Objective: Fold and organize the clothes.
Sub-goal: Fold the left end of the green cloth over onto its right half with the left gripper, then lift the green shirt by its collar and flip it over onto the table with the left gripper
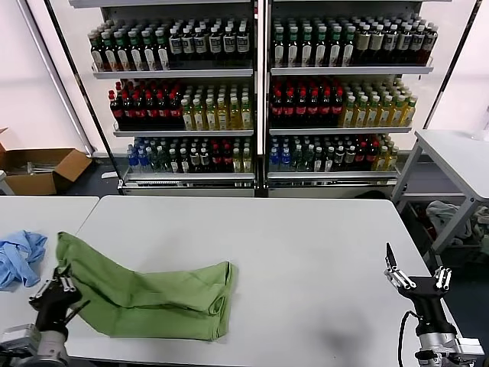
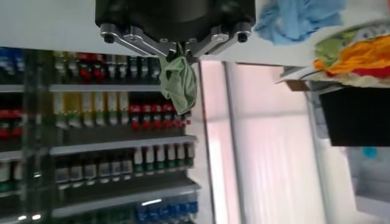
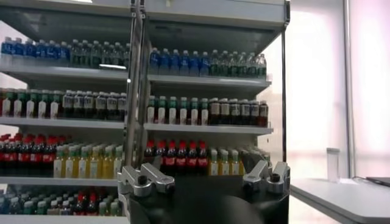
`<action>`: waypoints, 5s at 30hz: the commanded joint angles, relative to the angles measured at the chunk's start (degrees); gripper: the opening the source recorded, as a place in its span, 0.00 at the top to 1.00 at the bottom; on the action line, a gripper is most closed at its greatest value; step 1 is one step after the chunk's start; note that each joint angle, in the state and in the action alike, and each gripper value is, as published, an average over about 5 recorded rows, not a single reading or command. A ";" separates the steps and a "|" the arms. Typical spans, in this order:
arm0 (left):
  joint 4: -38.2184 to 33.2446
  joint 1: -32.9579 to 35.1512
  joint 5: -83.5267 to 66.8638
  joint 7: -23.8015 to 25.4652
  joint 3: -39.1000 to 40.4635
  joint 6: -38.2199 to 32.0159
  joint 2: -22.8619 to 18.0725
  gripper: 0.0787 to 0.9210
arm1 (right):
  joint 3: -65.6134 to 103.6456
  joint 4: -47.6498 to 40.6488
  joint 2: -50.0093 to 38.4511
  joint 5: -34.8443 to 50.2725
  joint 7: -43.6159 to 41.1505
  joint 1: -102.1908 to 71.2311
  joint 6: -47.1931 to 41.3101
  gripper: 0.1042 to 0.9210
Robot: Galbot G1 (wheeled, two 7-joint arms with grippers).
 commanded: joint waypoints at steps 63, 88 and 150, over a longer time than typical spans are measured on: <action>1.85 -5.84 3.56 5.05 16.33 7.30 2.91 0.13 | -0.99 0.63 -0.08 -1.32 -0.24 0.13 -0.71 0.12; 11.85 -6.74 -7.98 8.09 12.14 11.56 -1.39 0.12 | -0.97 0.68 0.18 -1.64 -0.48 -0.26 -0.14 0.12; 9.36 -8.39 15.34 15.90 20.67 -5.09 7.40 0.91 | -3.86 -1.02 0.35 -1.21 -0.66 3.61 -0.25 0.12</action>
